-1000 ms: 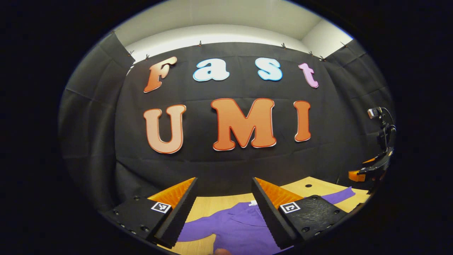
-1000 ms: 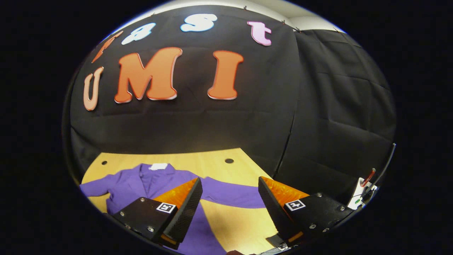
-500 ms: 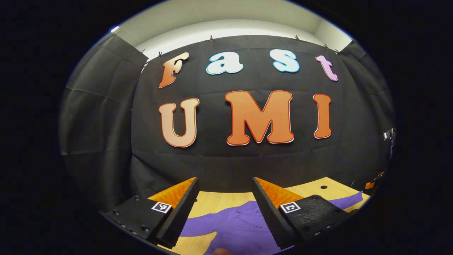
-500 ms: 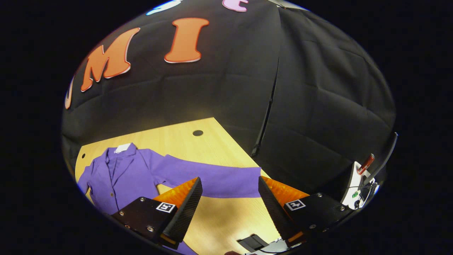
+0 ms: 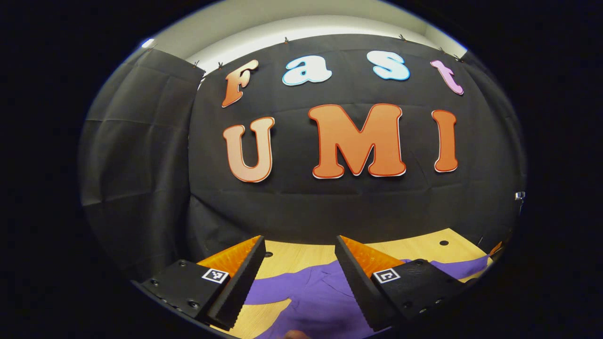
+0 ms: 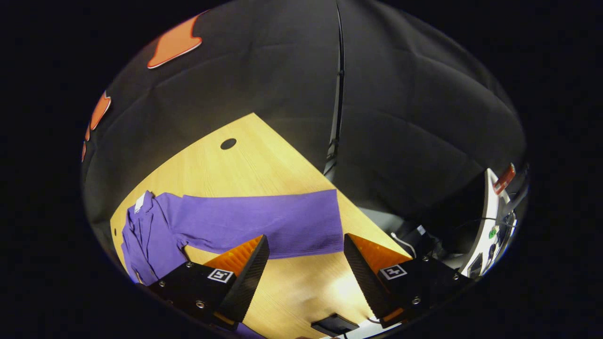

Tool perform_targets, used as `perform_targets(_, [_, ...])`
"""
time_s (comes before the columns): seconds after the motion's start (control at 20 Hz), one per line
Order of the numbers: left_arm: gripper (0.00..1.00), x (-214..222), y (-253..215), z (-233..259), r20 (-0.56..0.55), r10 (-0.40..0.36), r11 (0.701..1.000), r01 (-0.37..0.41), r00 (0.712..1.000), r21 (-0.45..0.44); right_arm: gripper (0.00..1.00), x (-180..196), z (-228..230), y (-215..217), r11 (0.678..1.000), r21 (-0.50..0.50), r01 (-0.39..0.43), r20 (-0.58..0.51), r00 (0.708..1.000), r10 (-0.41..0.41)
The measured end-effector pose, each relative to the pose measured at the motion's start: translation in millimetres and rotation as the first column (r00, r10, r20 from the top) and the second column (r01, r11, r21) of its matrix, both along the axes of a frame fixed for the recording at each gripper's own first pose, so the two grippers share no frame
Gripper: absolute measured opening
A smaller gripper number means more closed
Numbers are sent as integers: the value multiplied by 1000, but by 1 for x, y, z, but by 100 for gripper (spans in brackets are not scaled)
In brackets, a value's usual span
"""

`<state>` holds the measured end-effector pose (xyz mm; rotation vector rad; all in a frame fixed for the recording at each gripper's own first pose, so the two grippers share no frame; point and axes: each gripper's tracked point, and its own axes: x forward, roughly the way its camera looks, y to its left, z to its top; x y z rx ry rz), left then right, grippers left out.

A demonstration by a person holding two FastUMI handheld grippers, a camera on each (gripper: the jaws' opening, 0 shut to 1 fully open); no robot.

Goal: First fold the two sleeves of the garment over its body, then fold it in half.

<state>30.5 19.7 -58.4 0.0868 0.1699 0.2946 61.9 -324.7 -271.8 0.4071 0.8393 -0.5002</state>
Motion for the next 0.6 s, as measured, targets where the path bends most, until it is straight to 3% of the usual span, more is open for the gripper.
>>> perform_targets(0.25, [95, -5, -12, -13, -77, 21, 1000, -20, 997, 21, 97, 21, -23, -24, 993, 74, -89, -93, 991, 96])
perform_targets(0.45, [95, -10, -34, -4, -94, -11, 997, 18, 996, 81, 97, 33, -38, -30, 976, 199, -87, -136, 984, 116])
perform_targets(0.6, [99, -11, -44, -9, -116, -16, 995, 26, 993, 91, 96, 35, -54, -39, 973, 215, -87, -180, 975, 127])
